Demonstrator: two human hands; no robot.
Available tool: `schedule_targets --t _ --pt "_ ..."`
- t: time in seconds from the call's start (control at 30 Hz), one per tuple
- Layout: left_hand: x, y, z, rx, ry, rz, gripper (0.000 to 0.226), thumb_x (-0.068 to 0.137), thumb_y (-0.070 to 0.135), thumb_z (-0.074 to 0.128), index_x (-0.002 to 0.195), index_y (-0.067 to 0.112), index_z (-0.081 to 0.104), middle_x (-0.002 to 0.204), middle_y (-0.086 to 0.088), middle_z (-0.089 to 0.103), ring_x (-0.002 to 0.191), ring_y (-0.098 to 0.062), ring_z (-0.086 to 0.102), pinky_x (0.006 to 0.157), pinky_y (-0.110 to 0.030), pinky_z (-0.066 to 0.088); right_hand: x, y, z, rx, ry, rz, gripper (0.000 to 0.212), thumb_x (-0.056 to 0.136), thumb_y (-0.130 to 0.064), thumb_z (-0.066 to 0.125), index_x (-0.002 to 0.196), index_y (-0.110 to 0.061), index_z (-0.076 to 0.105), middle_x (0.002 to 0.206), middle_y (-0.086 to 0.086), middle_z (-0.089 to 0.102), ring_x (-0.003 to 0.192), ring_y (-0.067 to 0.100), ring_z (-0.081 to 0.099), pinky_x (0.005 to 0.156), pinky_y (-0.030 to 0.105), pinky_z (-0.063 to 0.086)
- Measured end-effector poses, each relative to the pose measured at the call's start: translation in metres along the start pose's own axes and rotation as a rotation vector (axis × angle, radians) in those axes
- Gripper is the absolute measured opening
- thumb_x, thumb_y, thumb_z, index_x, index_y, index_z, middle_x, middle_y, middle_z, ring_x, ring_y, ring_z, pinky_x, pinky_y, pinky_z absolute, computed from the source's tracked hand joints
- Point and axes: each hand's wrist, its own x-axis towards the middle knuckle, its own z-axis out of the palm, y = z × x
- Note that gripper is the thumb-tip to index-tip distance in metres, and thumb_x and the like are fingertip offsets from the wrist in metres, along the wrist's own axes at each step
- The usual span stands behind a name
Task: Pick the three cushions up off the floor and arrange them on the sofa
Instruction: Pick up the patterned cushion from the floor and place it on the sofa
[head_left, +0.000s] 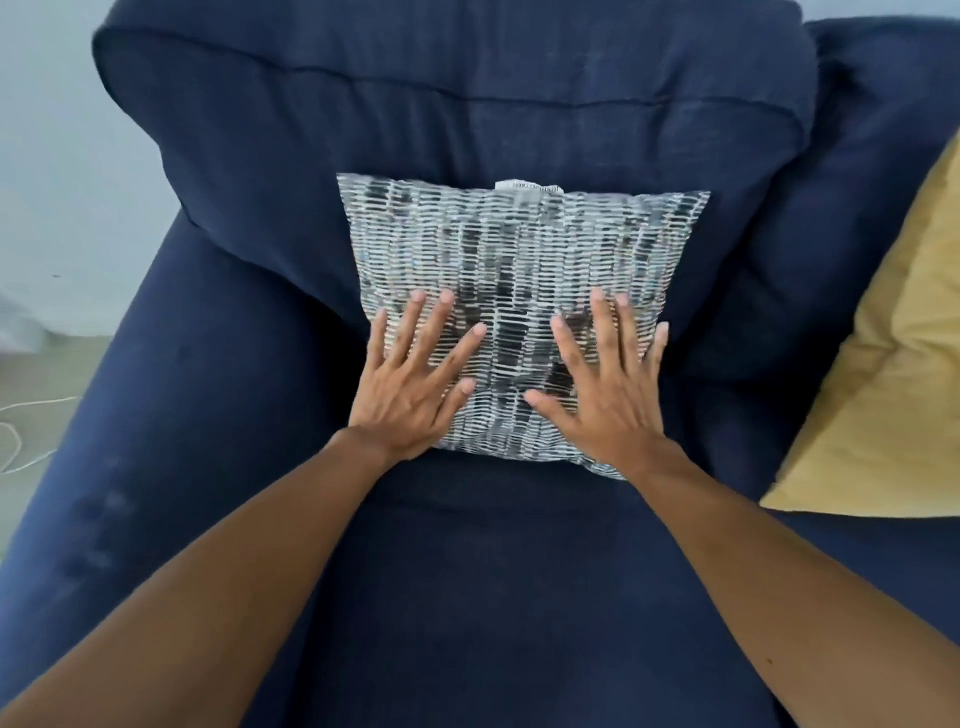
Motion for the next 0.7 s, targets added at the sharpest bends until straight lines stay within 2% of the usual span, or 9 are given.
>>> schedule_targets --t 0.07,0.2,0.27,0.33,0.47,0.57,0.7 --pt "-0.008 0.013 0.015 -0.021 0.002 -0.007 0.060 0.108 0.050 0.026 0.162 0.029 0.015 0.170 -0.012 0.005 0.157 -0.036 0.003 0.123 -0.062 0.005 -0.005 -0.011 0.015 0.012 0.015 -0.016 0.090 0.092 -0.082 0.030 0.163 -0.030 0.007 0.169 0.015 -0.004 0.156 0.035 -0.008 0.117 0.065 -0.015" --pt "-0.016 0.021 0.049 -0.021 0.002 0.025 0.059 0.108 0.052 0.024 0.162 0.030 0.015 0.170 -0.007 -0.008 0.158 -0.029 -0.004 0.123 -0.061 0.004 -0.017 -0.013 0.053 -0.015 0.050 -0.044 0.099 0.087 -0.086 0.036 0.163 -0.029 0.007 0.167 0.017 0.001 0.156 0.036 -0.004 0.118 0.066 -0.010" --pt "-0.018 0.014 0.065 0.010 0.036 0.013 0.059 0.107 0.052 0.027 0.162 0.031 0.015 0.170 -0.005 -0.011 0.158 -0.028 -0.003 0.123 -0.061 0.003 -0.022 -0.005 0.072 -0.029 0.055 -0.043 0.101 0.086 -0.088 0.035 0.162 -0.029 0.006 0.167 0.016 -0.001 0.156 0.034 -0.011 0.118 0.065 -0.011" --pt "-0.017 0.005 0.083 0.045 0.086 0.011 0.059 0.107 0.050 0.030 0.162 0.031 0.016 0.171 -0.004 -0.006 0.158 -0.028 0.000 0.123 -0.061 0.004 -0.024 0.006 0.091 -0.050 0.046 -0.031 0.105 0.083 -0.090 0.037 0.163 -0.031 0.002 0.168 0.013 -0.009 0.156 0.032 -0.017 0.118 0.065 -0.014" --pt "-0.013 -0.018 0.101 0.076 0.139 0.042 0.060 0.108 0.048 0.033 0.162 0.030 0.018 0.168 -0.009 0.015 0.157 -0.029 0.007 0.121 -0.063 0.010 -0.025 0.028 0.109 -0.070 0.016 -0.019 0.115 0.079 -0.093 0.043 0.163 -0.032 -0.007 0.167 0.006 -0.028 0.155 0.032 -0.017 0.117 0.066 -0.015" --pt "-0.012 -0.036 0.103 0.087 0.138 0.058 0.060 0.107 0.047 0.036 0.162 0.029 0.022 0.165 -0.014 0.025 0.156 -0.034 0.015 0.120 -0.066 0.011 -0.026 0.044 0.110 -0.068 -0.036 -0.012 0.117 0.076 -0.095 0.042 0.162 -0.034 -0.009 0.166 0.004 -0.030 0.155 0.031 -0.019 0.116 0.065 -0.018" --pt "-0.013 -0.050 0.094 0.117 0.103 0.085 0.060 0.106 0.047 0.038 0.162 0.029 0.023 0.166 -0.013 0.023 0.154 -0.035 0.022 0.119 -0.068 0.014 -0.029 0.059 0.099 -0.075 -0.116 0.003 0.115 0.074 -0.095 0.035 0.162 -0.035 -0.008 0.169 0.006 -0.022 0.155 0.032 -0.018 0.115 0.065 -0.017"
